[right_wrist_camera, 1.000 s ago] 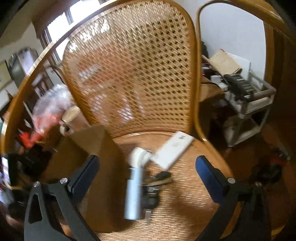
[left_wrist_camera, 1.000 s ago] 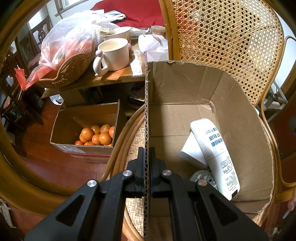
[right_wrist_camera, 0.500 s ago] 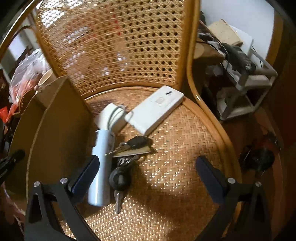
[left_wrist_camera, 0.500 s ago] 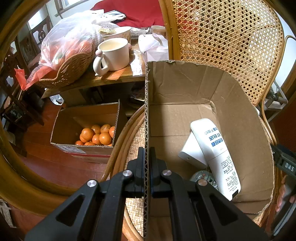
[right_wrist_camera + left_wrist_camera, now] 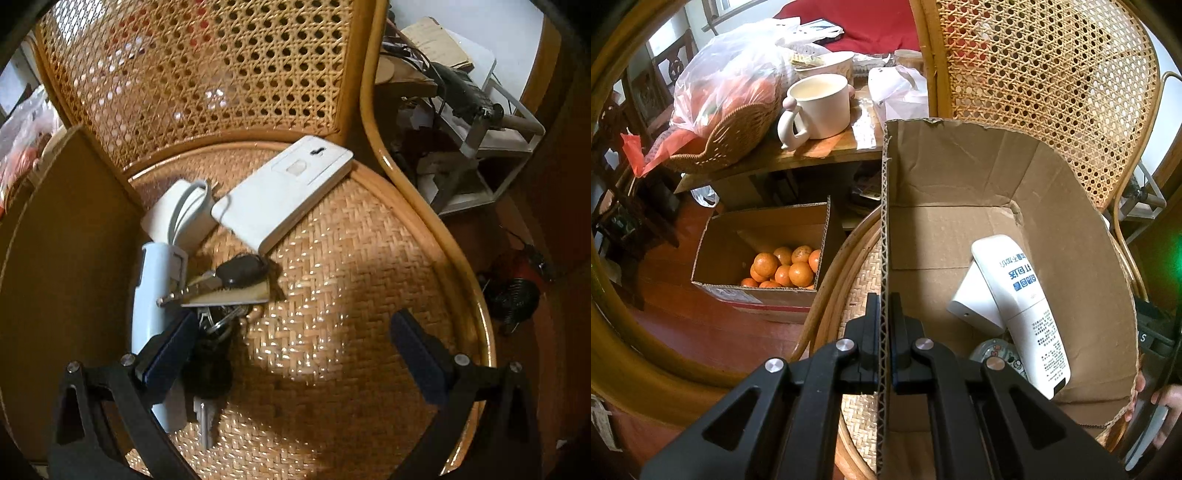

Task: Organize rigid objects
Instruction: 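Move the right tool back down to the remaining keys on the seat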

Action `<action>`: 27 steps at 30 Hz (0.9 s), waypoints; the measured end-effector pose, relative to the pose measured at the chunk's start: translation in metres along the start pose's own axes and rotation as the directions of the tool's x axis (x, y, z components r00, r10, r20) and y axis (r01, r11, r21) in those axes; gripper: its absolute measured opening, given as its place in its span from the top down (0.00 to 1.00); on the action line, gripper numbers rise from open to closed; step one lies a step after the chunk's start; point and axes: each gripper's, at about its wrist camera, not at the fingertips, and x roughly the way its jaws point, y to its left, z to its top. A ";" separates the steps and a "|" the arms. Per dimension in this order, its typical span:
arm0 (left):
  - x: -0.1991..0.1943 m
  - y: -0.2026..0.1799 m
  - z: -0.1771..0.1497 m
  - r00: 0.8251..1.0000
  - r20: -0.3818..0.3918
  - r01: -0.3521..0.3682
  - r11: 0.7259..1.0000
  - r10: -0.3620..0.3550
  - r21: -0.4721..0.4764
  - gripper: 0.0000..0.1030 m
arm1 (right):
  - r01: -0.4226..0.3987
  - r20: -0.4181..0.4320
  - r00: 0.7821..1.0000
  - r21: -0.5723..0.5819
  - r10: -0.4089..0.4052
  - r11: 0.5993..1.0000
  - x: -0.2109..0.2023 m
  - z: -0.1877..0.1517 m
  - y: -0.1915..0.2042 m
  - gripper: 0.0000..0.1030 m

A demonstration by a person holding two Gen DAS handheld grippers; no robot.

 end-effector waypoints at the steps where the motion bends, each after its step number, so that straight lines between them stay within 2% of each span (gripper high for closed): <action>1: 0.000 0.000 0.000 1.000 0.000 0.000 1.000 0.000 -0.001 0.96 | 0.003 -0.002 1.000 -0.005 -0.003 1.000 0.000 -0.001 0.002 0.00; 3: -0.001 0.000 0.000 1.000 -0.001 0.002 1.000 -0.002 -0.004 0.96 | 0.008 -0.013 1.000 -0.018 -0.008 1.000 -0.002 -0.003 0.007 0.02; 5: -0.001 -0.001 -0.001 1.000 -0.001 0.001 1.000 -0.001 -0.004 0.96 | 0.018 -0.030 0.999 -0.036 -0.019 0.999 -0.005 -0.003 0.013 0.10; 7: -0.001 -0.001 -0.001 1.000 0.000 -0.001 1.000 0.001 -0.001 0.96 | 0.013 -0.036 0.999 -0.057 -0.015 0.998 -0.010 -0.003 0.019 0.31; 8: -0.001 -0.001 -0.001 1.000 0.000 -0.003 1.000 0.003 0.000 0.96 | -0.002 -0.039 0.999 -0.065 0.000 0.998 -0.012 -0.004 0.022 0.37; 10: -0.001 0.000 -0.001 1.000 0.000 -0.002 1.000 0.002 -0.001 0.96 | -0.047 -0.042 0.998 -0.070 0.045 0.996 -0.015 -0.005 0.027 0.67; 11: -0.001 0.000 -0.001 1.000 0.000 -0.002 1.000 0.002 -0.001 0.96 | -0.077 -0.045 0.996 -0.071 0.074 0.995 -0.016 -0.006 0.029 0.75; 12: -0.001 0.000 -0.001 1.000 0.000 -0.002 1.000 0.002 -0.002 0.96 | -0.097 -0.050 0.994 -0.072 0.093 0.993 -0.017 -0.006 0.030 0.79; 16: -0.001 0.000 -0.001 1.000 0.002 -0.003 1.000 0.003 0.002 0.96 | -0.109 -0.068 0.992 -0.059 0.105 0.992 -0.019 -0.007 0.028 0.80; 19: -0.002 0.001 -0.001 1.000 0.001 0.000 1.000 0.000 -0.002 0.96 | -0.141 -0.076 0.987 -0.007 0.140 0.990 -0.024 -0.006 0.017 0.91; 22: -0.002 0.001 -0.001 1.000 0.001 -0.001 1.000 0.001 -0.002 0.96 | -0.196 -0.083 0.977 0.003 0.196 0.981 -0.029 -0.005 0.009 0.93; 27: -0.003 0.002 -0.001 1.000 0.004 0.000 1.000 0.000 -0.010 0.96 | -0.185 -0.058 0.981 -0.023 0.184 0.982 -0.031 0.000 -0.001 0.94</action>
